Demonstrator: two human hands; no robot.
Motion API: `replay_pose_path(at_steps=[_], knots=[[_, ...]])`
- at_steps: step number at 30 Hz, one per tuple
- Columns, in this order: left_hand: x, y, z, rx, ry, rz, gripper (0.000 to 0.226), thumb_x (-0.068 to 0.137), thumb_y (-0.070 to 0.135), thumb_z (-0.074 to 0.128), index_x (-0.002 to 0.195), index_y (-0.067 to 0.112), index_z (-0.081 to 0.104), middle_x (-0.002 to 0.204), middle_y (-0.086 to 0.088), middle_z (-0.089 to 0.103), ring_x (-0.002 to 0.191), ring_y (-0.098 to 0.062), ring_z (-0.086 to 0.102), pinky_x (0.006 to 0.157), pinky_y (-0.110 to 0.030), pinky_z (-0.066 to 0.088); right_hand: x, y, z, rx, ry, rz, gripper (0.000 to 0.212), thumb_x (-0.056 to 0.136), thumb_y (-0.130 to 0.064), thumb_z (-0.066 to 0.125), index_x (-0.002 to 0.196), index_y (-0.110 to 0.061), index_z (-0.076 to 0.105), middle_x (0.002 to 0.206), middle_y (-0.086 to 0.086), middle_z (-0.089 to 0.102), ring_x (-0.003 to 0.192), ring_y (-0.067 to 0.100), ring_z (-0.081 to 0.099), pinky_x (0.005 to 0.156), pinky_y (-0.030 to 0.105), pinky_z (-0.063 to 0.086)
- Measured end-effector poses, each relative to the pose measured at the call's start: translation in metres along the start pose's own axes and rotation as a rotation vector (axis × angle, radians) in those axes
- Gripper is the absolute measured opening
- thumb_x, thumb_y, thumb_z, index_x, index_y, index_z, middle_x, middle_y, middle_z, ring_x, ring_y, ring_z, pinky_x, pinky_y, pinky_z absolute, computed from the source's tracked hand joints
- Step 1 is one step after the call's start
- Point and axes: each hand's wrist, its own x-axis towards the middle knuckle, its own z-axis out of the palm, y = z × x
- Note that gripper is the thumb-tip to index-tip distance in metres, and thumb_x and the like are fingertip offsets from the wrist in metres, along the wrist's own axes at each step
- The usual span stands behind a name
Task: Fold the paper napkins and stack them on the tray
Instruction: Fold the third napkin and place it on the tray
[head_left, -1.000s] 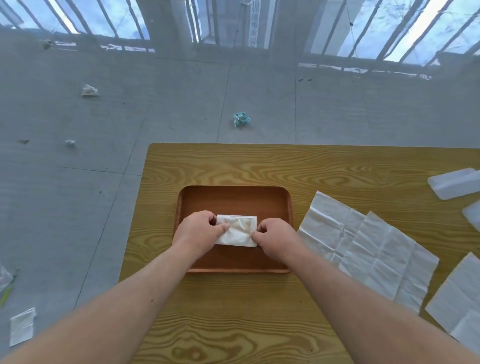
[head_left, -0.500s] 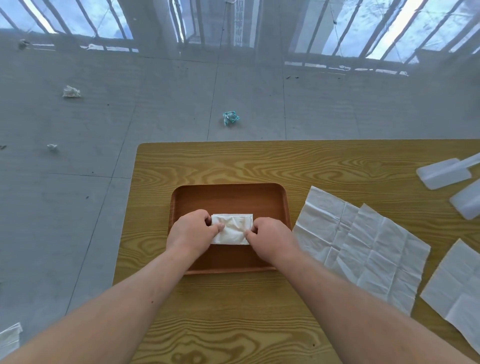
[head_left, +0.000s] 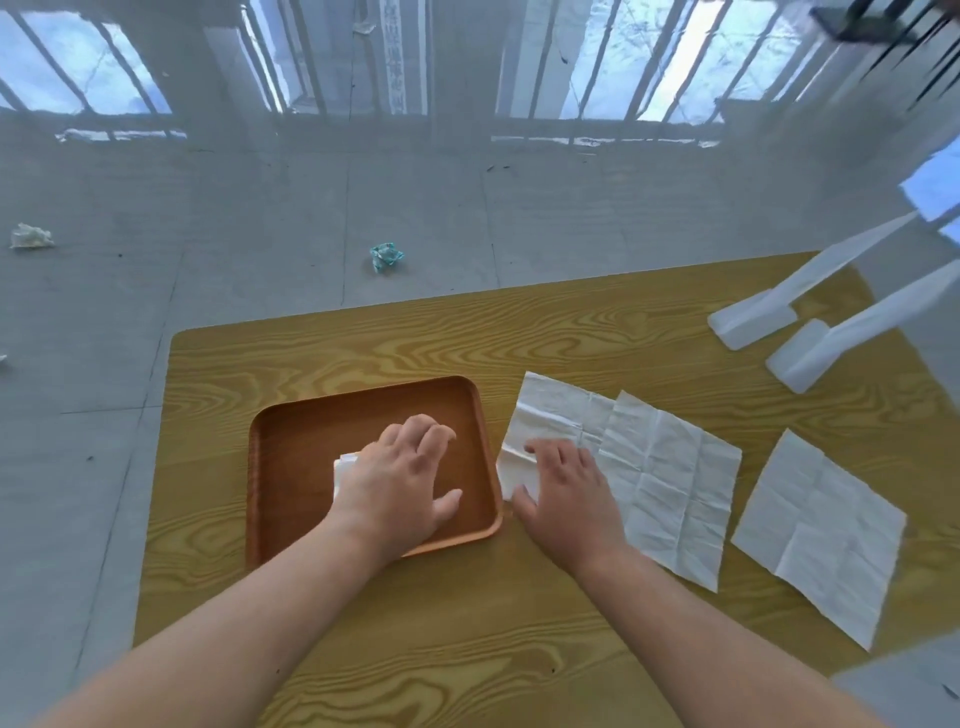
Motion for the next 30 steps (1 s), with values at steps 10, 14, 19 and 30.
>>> replay_pose_path(at_steps=[10, 14, 19, 30], knots=[[0.056, 0.123, 0.054, -0.046, -0.279, -0.001, 0.044, 0.093, 0.061, 0.059, 0.126, 0.032, 0.059, 0.123, 0.012, 0.064, 0.111, -0.013, 0.061, 0.084, -0.030, 0.051, -0.031, 0.136, -0.036, -0.048, 0.005, 0.097, 0.040, 0.093, -0.036, 0.053, 0.130, -0.022, 0.054, 0.128, -0.001, 0.056, 0.118, 0.022, 0.049, 0.100, 0.039, 0.046], [0.077, 0.153, 0.064, -0.037, -0.246, -0.112, 0.047, 0.091, 0.064, 0.060, 0.122, 0.029, 0.060, 0.119, 0.011, 0.065, 0.104, -0.014, 0.064, 0.074, -0.031, 0.048, -0.040, 0.165, -0.044, -0.054, -0.003, 0.036, 0.036, 0.093, -0.036, 0.053, 0.126, -0.022, 0.058, 0.120, -0.004, 0.059, 0.109, 0.020, 0.051, 0.095, 0.035, 0.047], [0.099, 0.176, 0.071, -0.021, -0.293, -0.266, 0.047, 0.083, 0.072, 0.066, 0.099, 0.028, 0.061, 0.093, 0.013, 0.063, 0.084, -0.010, 0.061, 0.067, -0.032, 0.052, -0.043, 0.190, -0.052, 0.018, -0.050, 0.015, 0.036, 0.096, -0.037, 0.051, 0.128, -0.024, 0.057, 0.122, -0.005, 0.057, 0.112, 0.016, 0.050, 0.098, 0.032, 0.046], [0.130, 0.197, 0.081, -0.181, -0.322, -0.398, 0.040, 0.081, 0.063, 0.077, 0.083, 0.025, 0.063, 0.077, 0.008, 0.069, 0.071, -0.011, 0.064, 0.056, -0.030, 0.047, -0.043, 0.207, -0.056, 0.157, -0.039, 0.039, 0.031, 0.097, -0.024, 0.051, 0.128, -0.024, 0.056, 0.125, -0.007, 0.056, 0.117, 0.013, 0.048, 0.098, 0.025, 0.042]])
